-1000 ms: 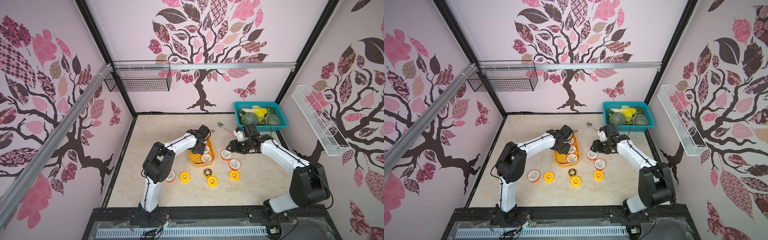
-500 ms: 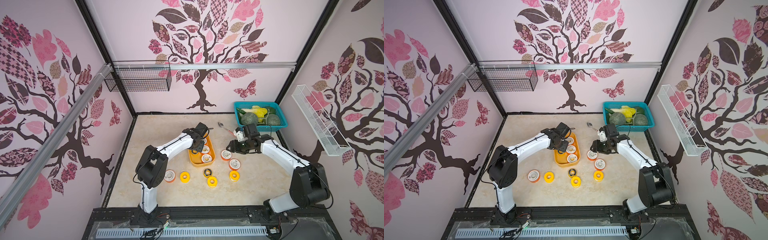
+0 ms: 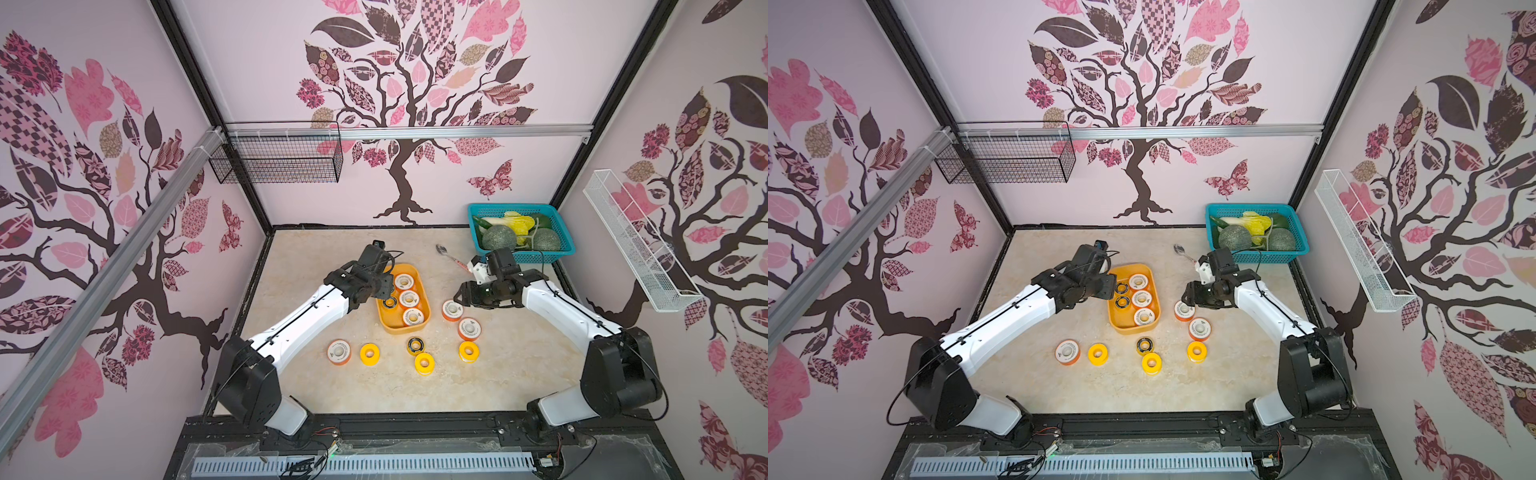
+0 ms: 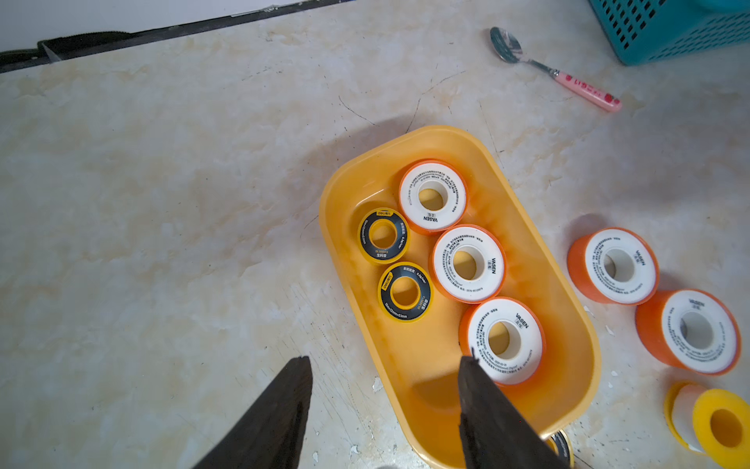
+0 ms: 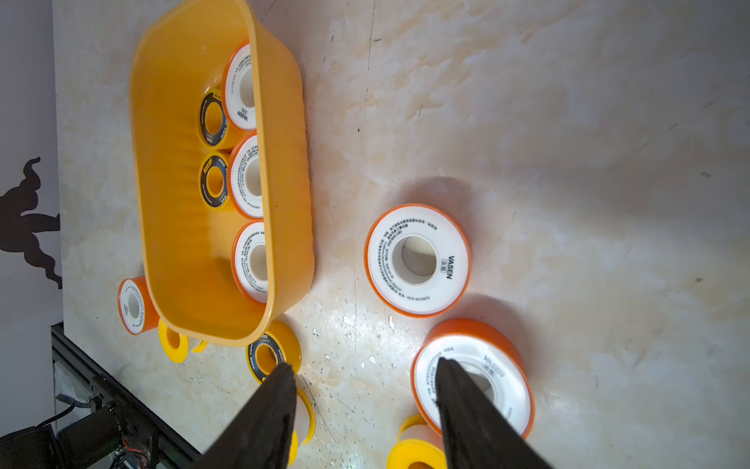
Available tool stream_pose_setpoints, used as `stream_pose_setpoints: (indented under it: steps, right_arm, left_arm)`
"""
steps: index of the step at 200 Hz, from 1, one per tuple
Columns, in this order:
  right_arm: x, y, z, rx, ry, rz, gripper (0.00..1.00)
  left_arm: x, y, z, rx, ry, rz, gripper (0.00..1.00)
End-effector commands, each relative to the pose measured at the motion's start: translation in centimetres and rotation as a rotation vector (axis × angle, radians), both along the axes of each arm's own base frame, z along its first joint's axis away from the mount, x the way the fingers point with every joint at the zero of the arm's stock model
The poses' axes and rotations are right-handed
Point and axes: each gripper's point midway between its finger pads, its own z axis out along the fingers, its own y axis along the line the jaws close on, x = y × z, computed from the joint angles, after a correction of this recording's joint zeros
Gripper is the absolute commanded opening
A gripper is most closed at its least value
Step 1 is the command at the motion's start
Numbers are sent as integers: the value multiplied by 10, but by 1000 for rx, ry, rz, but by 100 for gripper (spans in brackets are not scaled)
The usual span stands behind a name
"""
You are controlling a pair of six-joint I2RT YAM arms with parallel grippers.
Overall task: Put the sealing tape into the storage box
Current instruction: Place the sealing tape in the storage box, then pick up the sealing tape at the center of the board.
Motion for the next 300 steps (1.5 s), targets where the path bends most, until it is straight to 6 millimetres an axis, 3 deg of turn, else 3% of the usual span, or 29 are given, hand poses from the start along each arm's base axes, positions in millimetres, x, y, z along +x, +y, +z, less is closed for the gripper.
stream_pose_setpoints:
  steps: [1,44,95,158,217,300]
  right_arm:
    - [-6,-1,12,4,-48,22,60]
    - [-18,6,15,-8,-68,59,60]
    - [-43,30,19,-75,-100,140,61]
    - [-71,53,13,-126,-116,241,63]
    - [-92,85,10,-186,-162,347,70]
    - [-109,124,-25,-266,-102,400,77]
  left_arm:
    - [-3,20,11,-77,-5,50,62]
    - [-20,71,10,-221,32,143,62]
    - [-48,98,3,-182,26,161,65]
    - [-51,104,10,-192,-30,185,66]
    - [-50,105,11,-188,-32,190,66]
    - [-50,105,8,-179,-19,193,66]
